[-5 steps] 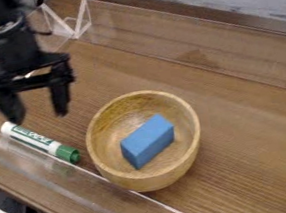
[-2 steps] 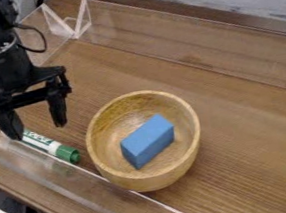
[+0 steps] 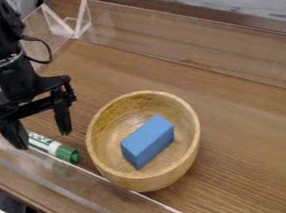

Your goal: Put the green marker in the brown bowl

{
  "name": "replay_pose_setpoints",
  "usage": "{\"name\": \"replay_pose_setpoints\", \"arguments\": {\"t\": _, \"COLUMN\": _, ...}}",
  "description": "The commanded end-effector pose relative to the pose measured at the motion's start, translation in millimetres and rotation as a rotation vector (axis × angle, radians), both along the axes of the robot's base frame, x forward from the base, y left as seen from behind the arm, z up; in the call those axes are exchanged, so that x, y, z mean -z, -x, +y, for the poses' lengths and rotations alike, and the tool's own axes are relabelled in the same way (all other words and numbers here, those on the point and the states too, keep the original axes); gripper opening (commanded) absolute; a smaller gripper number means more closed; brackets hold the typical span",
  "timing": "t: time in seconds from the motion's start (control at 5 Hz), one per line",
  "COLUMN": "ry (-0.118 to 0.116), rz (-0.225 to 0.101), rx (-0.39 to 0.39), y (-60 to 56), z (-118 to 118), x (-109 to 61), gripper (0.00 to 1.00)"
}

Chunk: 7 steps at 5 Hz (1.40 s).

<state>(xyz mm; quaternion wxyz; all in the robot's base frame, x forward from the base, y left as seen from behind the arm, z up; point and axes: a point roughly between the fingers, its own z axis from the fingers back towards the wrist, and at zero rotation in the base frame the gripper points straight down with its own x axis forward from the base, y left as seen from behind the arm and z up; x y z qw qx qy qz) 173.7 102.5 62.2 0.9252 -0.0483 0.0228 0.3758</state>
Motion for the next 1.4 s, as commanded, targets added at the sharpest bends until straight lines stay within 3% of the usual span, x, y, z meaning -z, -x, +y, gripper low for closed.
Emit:
{"name": "replay_pose_setpoints", "arguments": {"t": 0.0, "ry": -0.002, "rz": -0.016, "rx": -0.010, "y": -3.7, "z": 0, "x": 0.4, "gripper": 1.00}}
{"name": "replay_pose_setpoints", "arguments": {"t": 1.2, "ry": 0.059, "rz": 0.000, "rx": -0.057, "y": -2.4, "z": -1, "x": 14.0, "gripper": 1.00}}
